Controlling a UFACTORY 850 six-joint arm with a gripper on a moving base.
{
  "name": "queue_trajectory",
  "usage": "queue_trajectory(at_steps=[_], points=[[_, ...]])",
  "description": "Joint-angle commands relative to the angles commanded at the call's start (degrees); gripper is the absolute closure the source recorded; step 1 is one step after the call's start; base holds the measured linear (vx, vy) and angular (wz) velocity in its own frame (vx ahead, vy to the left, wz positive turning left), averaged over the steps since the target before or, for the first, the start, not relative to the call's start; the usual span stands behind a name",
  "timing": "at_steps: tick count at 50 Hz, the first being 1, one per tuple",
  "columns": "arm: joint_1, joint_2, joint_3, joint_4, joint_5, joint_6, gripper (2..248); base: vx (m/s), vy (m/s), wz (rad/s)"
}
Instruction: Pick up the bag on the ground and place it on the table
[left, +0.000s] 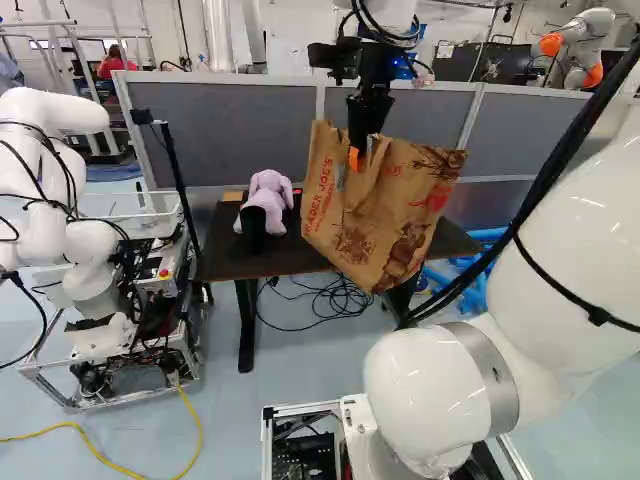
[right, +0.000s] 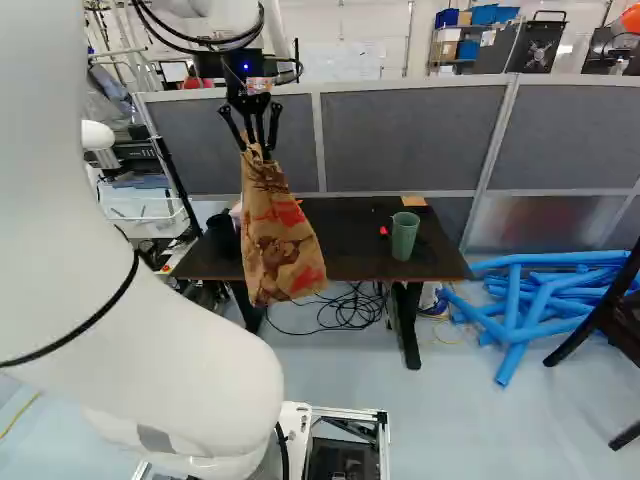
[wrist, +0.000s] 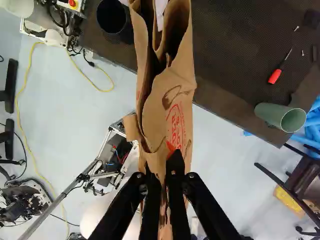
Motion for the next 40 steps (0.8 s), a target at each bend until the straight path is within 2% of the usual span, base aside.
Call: queue_trajectory(at_steps=[40], points=[[-1.5, -8.3, -8.0, -0.1, 0.0, 0.0, 229, 0.000, 0.000, 0.000]])
